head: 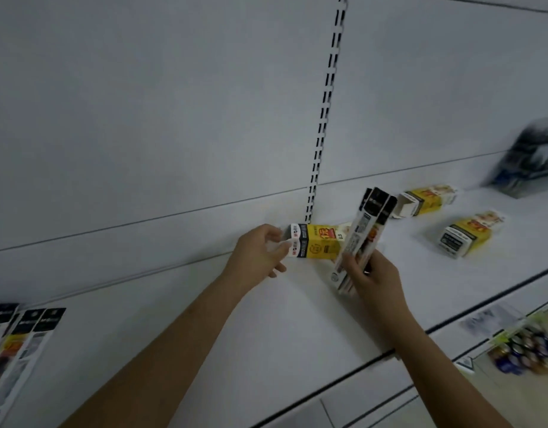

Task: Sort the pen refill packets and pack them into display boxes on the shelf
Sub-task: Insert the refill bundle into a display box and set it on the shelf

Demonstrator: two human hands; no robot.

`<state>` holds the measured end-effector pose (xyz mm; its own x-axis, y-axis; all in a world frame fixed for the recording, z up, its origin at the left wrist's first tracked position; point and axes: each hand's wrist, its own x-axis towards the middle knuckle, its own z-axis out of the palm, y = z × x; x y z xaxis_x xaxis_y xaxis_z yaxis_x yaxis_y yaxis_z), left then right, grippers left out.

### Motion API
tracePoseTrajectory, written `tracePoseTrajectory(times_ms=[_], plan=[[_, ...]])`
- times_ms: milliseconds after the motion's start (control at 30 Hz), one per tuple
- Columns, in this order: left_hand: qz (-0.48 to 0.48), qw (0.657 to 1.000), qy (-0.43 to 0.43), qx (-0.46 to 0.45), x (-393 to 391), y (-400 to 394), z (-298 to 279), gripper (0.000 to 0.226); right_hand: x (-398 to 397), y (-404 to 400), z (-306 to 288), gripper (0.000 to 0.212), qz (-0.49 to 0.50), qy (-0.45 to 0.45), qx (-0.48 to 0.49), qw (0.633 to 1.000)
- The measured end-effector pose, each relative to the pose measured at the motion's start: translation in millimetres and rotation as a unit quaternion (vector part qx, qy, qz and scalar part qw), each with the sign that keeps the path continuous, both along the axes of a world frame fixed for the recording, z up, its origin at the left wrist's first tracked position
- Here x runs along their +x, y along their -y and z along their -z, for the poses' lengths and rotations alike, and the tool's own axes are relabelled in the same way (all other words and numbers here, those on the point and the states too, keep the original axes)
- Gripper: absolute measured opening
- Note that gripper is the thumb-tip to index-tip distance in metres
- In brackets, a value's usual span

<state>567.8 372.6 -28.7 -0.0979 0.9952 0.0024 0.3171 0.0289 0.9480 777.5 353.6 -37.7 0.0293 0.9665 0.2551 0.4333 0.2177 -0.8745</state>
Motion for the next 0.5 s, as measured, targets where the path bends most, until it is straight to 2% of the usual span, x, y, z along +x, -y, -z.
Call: tracePoseTrajectory(times_ms=[100,233,300,400,500], plan=[[-0.011,0.992,0.100,-0.079,25,-17,-1,0.022,16,0,1,0.009,0.005,-0.061,-0.015,0.998],[-0.067,0.981,0.163,-0.079,38,-22,3,0.014,34,-13,-4,0.008,0.030,-0.047,-0.004,0.998],[-0.073,0.979,0.175,-0.072,41,-20,3,0.007,40,-22,-13,0.006,0.025,-0.062,-0.008,0.998],[-0.079,0.978,0.179,-0.068,45,-21,1,0.015,46,-32,-29,0.009,0.008,-0.074,-0.010,0.997],[-0.094,0.985,0.139,-0.038,46,-22,2,0.016,51,-38,-44,0.011,0.002,-0.092,-0.002,0.996]])
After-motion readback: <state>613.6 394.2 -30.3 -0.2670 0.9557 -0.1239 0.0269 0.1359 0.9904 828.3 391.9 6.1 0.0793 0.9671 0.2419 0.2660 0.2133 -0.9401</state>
